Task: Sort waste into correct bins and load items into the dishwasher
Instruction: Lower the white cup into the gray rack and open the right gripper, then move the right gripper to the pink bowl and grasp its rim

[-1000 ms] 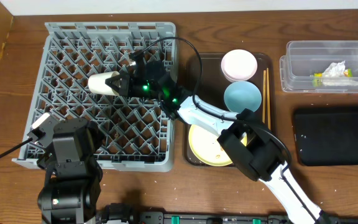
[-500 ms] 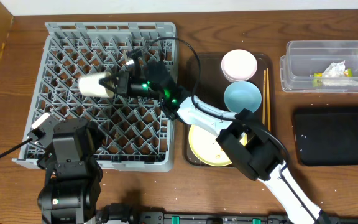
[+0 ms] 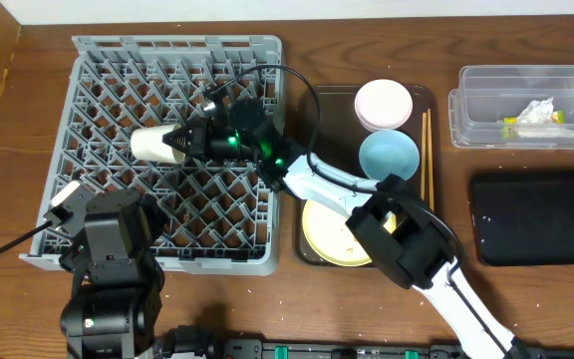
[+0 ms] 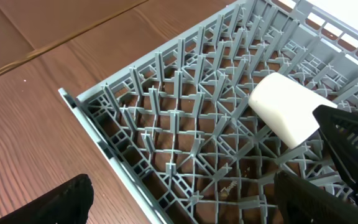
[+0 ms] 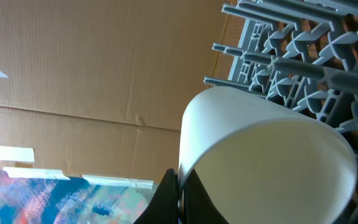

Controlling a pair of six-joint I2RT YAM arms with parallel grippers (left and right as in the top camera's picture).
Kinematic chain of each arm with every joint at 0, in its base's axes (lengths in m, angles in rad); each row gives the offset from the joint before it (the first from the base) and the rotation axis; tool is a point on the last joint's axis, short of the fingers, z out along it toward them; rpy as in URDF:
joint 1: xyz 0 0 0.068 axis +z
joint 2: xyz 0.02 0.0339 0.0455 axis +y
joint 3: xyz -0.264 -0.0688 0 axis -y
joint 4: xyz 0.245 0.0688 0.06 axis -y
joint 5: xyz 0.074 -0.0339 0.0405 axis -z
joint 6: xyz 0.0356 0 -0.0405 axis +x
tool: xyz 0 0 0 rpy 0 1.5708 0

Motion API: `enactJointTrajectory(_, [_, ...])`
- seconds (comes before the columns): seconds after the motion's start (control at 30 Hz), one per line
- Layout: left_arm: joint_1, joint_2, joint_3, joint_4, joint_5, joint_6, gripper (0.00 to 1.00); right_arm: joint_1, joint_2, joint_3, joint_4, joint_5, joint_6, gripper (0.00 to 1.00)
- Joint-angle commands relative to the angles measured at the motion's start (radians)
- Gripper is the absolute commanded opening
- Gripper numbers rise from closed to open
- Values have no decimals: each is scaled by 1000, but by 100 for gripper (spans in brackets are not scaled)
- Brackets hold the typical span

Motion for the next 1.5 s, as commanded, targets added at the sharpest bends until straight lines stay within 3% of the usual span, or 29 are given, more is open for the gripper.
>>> enactJointTrajectory(0.0, [4, -2, 17, 0, -4, -12, 94, -14, 34, 5, -33, -25, -41, 2])
enactJointTrajectory(0.37, [4, -2, 17, 0, -4, -12, 94, -55, -2, 5, -200, -60, -148, 2])
enactJointTrajectory(0.73, [4, -2, 17, 0, -4, -12, 94, -115, -208, 5, -581, 66, -391, 7])
enactJointTrajectory(1.0, [4, -2, 17, 0, -4, -12, 94, -138, -432, 5, -818, 256, -588, 21])
enactJointTrajectory(1.07, [4, -2, 17, 0, -4, -12, 94, -135, -465, 5, -819, 254, -636, 33])
enactJointTrajectory(1.13, [4, -2, 17, 0, -4, -12, 94, -127, -479, 5, -818, 254, -657, 43])
enactJointTrajectory(1.47, [4, -2, 17, 0, -4, -12, 94, -172, -499, 5, -977, 374, -729, 64])
